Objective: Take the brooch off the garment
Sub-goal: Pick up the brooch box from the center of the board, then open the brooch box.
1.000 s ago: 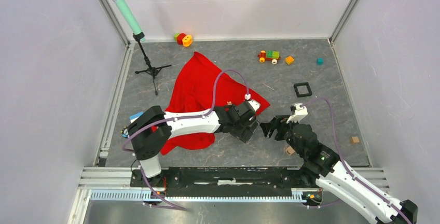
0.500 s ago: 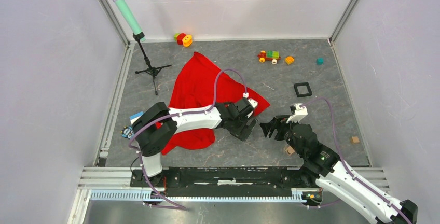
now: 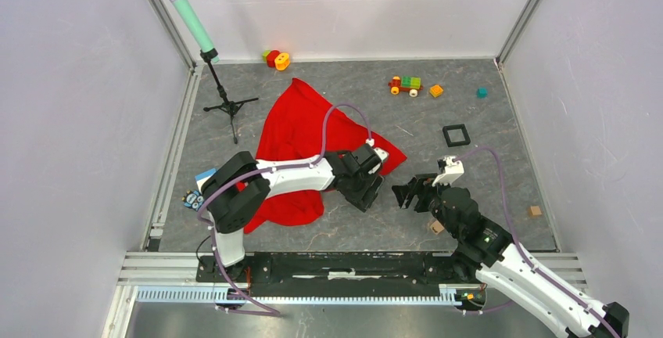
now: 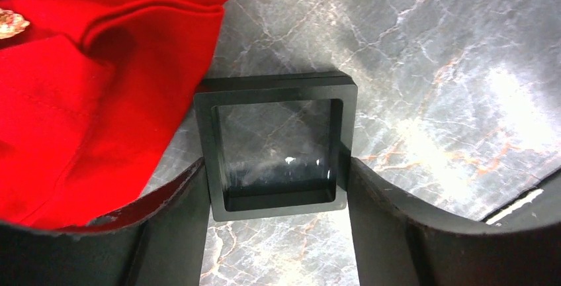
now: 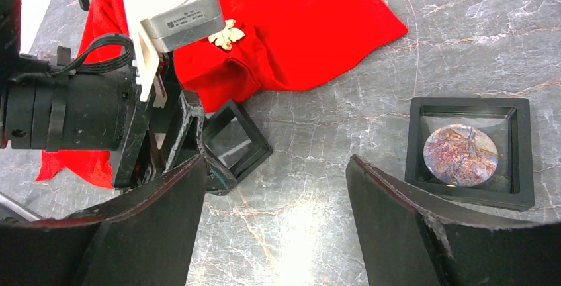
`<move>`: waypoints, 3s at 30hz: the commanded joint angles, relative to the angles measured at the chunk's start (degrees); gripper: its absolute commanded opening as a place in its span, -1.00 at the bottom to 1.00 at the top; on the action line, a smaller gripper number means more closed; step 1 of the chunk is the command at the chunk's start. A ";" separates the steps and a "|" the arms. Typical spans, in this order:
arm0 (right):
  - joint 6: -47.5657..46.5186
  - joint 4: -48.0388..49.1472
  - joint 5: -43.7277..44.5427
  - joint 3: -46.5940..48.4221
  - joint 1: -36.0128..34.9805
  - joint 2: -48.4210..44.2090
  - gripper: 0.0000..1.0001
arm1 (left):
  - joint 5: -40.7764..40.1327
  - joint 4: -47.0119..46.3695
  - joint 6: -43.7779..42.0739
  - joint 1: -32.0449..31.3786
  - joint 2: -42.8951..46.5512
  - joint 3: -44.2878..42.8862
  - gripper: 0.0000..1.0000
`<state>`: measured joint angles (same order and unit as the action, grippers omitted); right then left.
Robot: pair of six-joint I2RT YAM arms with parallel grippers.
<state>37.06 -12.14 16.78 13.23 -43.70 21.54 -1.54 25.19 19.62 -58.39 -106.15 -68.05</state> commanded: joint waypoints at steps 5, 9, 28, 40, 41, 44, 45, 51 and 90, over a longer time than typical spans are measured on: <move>-1.19 1.66 -2.64 0.13 0.10 1.22 0.65 | 12.36 -4.97 0.58 5.37 6.22 2.87 0.05; -1.81 5.26 -8.98 0.54 0.18 3.17 0.65 | 22.31 -10.85 3.49 9.17 9.50 7.53 0.01; 12.95 34.08 -24.12 -6.11 0.11 10.02 0.28 | 41.25 -32.59 16.55 15.68 25.06 22.26 -0.23; 14.01 35.69 -22.69 -5.61 0.11 10.16 0.26 | 41.29 -30.81 15.31 15.67 25.88 21.82 -0.30; 14.02 35.30 -22.43 -5.50 0.11 10.45 0.25 | 41.48 -30.90 15.20 15.68 25.90 21.82 -0.30; 14.38 35.51 -21.59 -5.80 0.15 10.60 0.24 | 41.78 -30.90 15.15 15.68 26.34 21.91 -0.31; 14.46 35.57 -21.29 -5.83 0.09 10.61 0.23 | 41.92 -30.90 15.15 15.68 26.49 21.98 -0.31; 14.56 36.00 -20.29 -5.52 0.15 9.92 0.20 | 42.48 -30.90 15.02 15.66 26.58 22.00 -0.32; 11.79 21.77 -13.63 -3.90 0.11 12.55 0.18 | 40.65 -33.33 17.33 15.67 29.23 23.49 -0.51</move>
<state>50.74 15.77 -0.43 8.19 -43.77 33.69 37.19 -4.43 34.30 -42.50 -79.85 -43.86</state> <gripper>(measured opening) 0.592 0.734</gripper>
